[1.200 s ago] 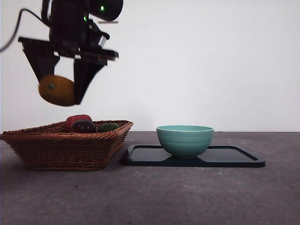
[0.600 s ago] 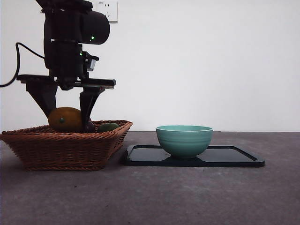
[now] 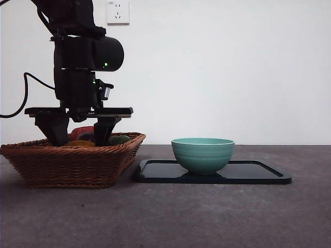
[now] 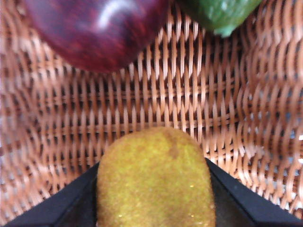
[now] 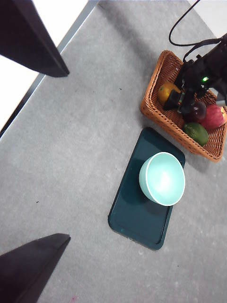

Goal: Pick up the wifruite, put it on the bowl, pick up the plate, put it on desk

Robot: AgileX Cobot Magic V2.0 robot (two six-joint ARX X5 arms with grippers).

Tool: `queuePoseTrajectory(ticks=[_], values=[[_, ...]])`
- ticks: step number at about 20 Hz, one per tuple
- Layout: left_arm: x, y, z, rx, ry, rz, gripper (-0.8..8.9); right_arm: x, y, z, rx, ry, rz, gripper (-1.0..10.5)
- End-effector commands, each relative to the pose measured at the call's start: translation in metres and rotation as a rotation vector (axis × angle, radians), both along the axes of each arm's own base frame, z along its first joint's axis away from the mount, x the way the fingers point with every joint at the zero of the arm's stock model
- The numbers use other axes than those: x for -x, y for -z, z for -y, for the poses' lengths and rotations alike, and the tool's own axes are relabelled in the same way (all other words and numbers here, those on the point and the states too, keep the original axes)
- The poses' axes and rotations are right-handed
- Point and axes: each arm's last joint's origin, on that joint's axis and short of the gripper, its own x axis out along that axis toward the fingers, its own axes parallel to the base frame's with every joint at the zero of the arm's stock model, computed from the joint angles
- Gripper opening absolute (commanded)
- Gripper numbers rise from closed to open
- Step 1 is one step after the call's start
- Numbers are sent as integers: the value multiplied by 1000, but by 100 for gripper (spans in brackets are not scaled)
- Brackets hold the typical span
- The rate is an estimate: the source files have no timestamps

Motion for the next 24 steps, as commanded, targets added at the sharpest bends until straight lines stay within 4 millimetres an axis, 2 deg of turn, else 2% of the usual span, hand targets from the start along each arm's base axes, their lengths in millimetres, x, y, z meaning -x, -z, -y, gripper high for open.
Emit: queuePoseTrajectory(ticks=[1, 2, 5, 7, 10, 12, 14, 17, 19, 22, 24], values=[[-3, 5, 3, 0, 23, -14, 249, 0, -3, 0, -15, 0, 12, 548], [-2, 5, 2, -5, 28, -23, 260, 0, -3, 0, -15, 0, 12, 547], [-1, 5, 1, -13, 38, -33, 522, 0, -3, 0, -15, 0, 11, 548], [-3, 3, 1, -13, 42, -30, 624, 0, -3, 0, -15, -1, 11, 548], [-6, -16, 2, -16, 82, -13, 634, 1, -3, 0, -12, -1, 6, 547], [-5, -42, 1, -5, 108, 31, 634, 1, -3, 0, -12, 0, 5, 548], [5, -73, -3, 13, 124, 88, 633, 1, -3, 0, -13, 0, 7, 547], [36, -123, -16, 43, 156, 184, 628, 0, -3, 0, -15, 0, 13, 548], [64, -157, -28, 68, 182, 264, 628, 0, -4, 0, -17, 0, 17, 547], [119, -204, -47, 173, 284, 372, 627, 0, -4, 0, -17, 0, 17, 548], [160, -229, -62, 224, 371, 447, 626, 0, -4, 0, -17, 0, 16, 548]])
